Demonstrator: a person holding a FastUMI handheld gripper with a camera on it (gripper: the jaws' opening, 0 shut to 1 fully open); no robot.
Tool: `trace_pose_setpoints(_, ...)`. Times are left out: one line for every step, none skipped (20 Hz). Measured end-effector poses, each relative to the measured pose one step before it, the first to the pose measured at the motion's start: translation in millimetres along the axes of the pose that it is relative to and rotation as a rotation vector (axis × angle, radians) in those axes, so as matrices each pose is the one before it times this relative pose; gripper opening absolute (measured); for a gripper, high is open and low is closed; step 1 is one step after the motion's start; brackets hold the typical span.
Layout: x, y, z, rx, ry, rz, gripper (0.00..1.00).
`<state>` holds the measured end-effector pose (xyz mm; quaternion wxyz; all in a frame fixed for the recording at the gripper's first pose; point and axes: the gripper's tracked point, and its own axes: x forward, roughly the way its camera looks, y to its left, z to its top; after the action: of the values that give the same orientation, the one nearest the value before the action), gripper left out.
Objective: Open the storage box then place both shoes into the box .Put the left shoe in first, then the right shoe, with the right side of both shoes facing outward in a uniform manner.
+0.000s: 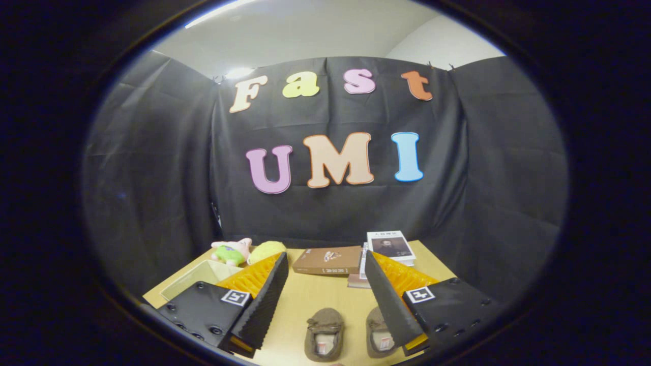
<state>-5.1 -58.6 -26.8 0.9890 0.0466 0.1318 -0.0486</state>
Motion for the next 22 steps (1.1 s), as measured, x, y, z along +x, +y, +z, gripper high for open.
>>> trace_pose_setpoints(-0.28, -3.2, 1.74, -0.00915, -0.00654, -0.00757, 0.95)
trace_pose_setpoints(-0.42, -3.29, 2.37, -0.00661, -0.0095, -0.00462, 0.95)
trace_pose_setpoints(0.72, -2.05, 1.62, -0.00575, -0.00454, -0.00235, 0.95)
trace_pose_setpoints(0.09, -1.79, 2.48, -0.00352, -0.00842, -0.00355, 0.95)
trace_pose_setpoints(2.56, -2.27, 1.84, -0.00297, -0.00238, -0.00241, 0.95)
trace_pose_setpoints(0.97, -2.46, 0.65, -0.00184, 0.00049, -0.00189, 0.95)
trace_pose_setpoints(1.47, -2.24, 4.21, -0.00007, -0.00718, -0.0019, 0.95)
trace_pose_setpoints(0.5, -2.7, 3.2, -0.00155, -0.00684, -0.00457, 0.95)
trace_pose_setpoints(0.39, -2.38, 2.36, -0.0028, -0.00512, -0.00335, 0.95)
trace_pose_setpoints(0.46, -1.78, 2.54, -0.00295, -0.00599, -0.00131, 0.95)
trace_pose_setpoints(1.87, -0.11, 2.44, -0.00282, -0.00433, 0.00055, 0.95)
trace_pose_setpoints(0.41, 0.55, 1.39, -0.00277, -0.00378, 0.0037, 0.95)
trace_pose_setpoints(1.52, -2.0, 1.6, -0.00291, -0.00472, 0.00009, 0.95)
trace_pose_setpoints(1.32, -1.8, 2.26, -0.00212, -0.0036, -0.00099, 0.95)
trace_pose_setpoints(1.04, -1.56, 2.24, -0.00108, -0.00488, -0.00077, 0.95)
trace_pose_setpoints(0.82, -1.57, 3.43, 0.0024, -0.00867, -0.00192, 0.95)
trace_pose_setpoints(0.95, -0.45, 2.32, 0.00327, -0.00372, 0.00065, 0.95)
trace_pose_setpoints(0.29, -1.14, 2.38, 0.00421, -0.00421, -0.00219, 0.95)
trace_pose_setpoints(0.98, -2.47, 2.72, 0.00439, -0.00628, -0.00314, 0.95)
trace_pose_setpoints(0.59, -1.3, 2.87, 0.00173, -0.00599, -0.00278, 0.95)
trace_pose_setpoints(0.41, -2.08, 1.69, -0.00013, -0.00566, -0.00346, 0.95)
trace_pose_setpoints(-0.4, -1.42, 1.54, -0.00153, -0.00212, -0.00359, 0.95)
